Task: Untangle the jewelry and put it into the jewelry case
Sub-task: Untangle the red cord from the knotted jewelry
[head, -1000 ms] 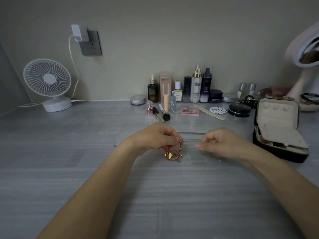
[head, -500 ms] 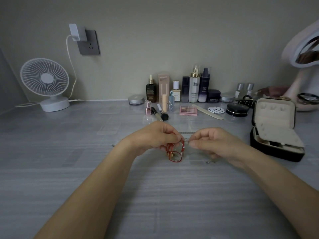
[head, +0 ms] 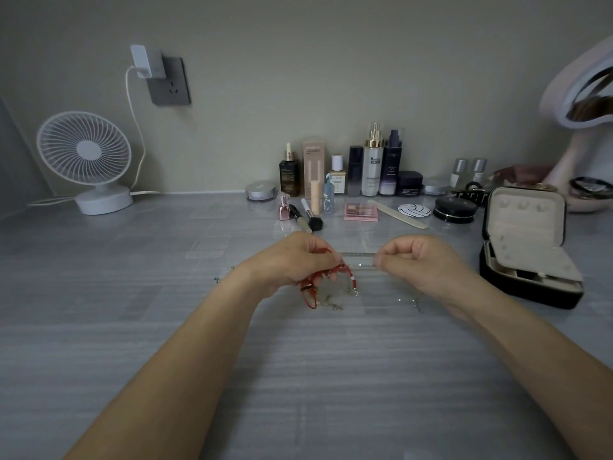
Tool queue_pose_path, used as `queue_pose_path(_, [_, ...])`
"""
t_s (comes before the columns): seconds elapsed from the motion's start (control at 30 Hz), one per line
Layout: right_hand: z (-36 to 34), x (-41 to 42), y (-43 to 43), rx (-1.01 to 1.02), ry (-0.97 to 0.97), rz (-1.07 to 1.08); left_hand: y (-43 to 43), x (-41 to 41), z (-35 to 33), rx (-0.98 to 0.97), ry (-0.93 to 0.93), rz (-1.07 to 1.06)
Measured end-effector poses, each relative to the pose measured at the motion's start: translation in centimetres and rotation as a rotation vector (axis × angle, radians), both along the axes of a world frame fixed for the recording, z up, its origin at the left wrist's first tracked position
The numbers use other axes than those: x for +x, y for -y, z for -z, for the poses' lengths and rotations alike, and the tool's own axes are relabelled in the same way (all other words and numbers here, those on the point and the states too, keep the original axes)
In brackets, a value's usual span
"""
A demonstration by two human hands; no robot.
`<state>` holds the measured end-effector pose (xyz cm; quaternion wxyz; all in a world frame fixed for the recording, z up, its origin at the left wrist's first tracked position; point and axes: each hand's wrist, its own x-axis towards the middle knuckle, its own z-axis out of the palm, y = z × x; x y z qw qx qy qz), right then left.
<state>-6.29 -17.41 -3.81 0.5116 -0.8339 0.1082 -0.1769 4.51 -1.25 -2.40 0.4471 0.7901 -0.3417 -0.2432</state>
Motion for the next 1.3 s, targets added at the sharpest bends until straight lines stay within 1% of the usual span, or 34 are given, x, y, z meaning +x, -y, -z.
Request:
queue_pose_path(0.13, [0.0, 0.0, 0.1, 0.089, -0.025, -0.003, -0.1, 0.2, 0.1, 0.008, -0.007, 0.005])
queue_pose_path(0.27, [0.1, 0.1, 0.0, 0.077, -0.023, 0.015, -0.1, 0.2, 0.2, 0.002, 0.009, 0.009])
queue_pose_path(0.37, [-0.1, 0.1, 0.0, 0.169, 0.021, 0.001, -0.1, 0.4, 0.1, -0.017, 0.013, -0.019])
queue_pose_path(0.53, [0.2, 0.3, 0.0, 0.222, 0.025, -0.061, 0.2, 0.6, 0.2, -0.039, 0.034, -0.087])
queue_pose_path(0.7, [0.4, 0.6, -0.1, 0.226, -0.015, -0.080, 0.7, 0.3, -0.3, 0.105, 0.031, -0.064])
queue_pose_path(0.77, [0.4, 0.3, 0.0, 0.221, -0.018, -0.093, 0.8, 0.2, -0.5, 0.149, 0.074, -0.048])
queue_pose_path(0.83, [0.2, -0.2, 0.1, 0.186, -0.027, -0.080, 0.8, 0.4, -0.2, 0.153, 0.135, -0.040])
queue_pose_path(0.9, [0.0, -0.6, 0.3, 0.130, -0.028, -0.046, 0.5, 0.4, 0.4, 0.099, 0.137, -0.053])
queue_pose_path(1.0, [0.1, -0.6, 0.5, 0.058, -0.025, -0.035, 0.0, 0.0, 2.0, -0.008, 0.083, -0.053])
queue_pose_path(1.1, [0.4, -0.3, 0.1, 0.044, -0.020, -0.026, -0.4, -0.1, 3.3, -0.111, 0.054, -0.100])
queue_pose_path(1.2, [0.4, 0.1, -0.4, 0.029, -0.003, -0.006, -0.7, 0.1, 3.7, -0.221, -0.038, -0.119])
queue_pose_path(1.3, [0.5, 0.4, -0.6, 0.076, 0.060, 0.062, -1.0, 0.0, 3.9, -0.225, -0.021, -0.116])
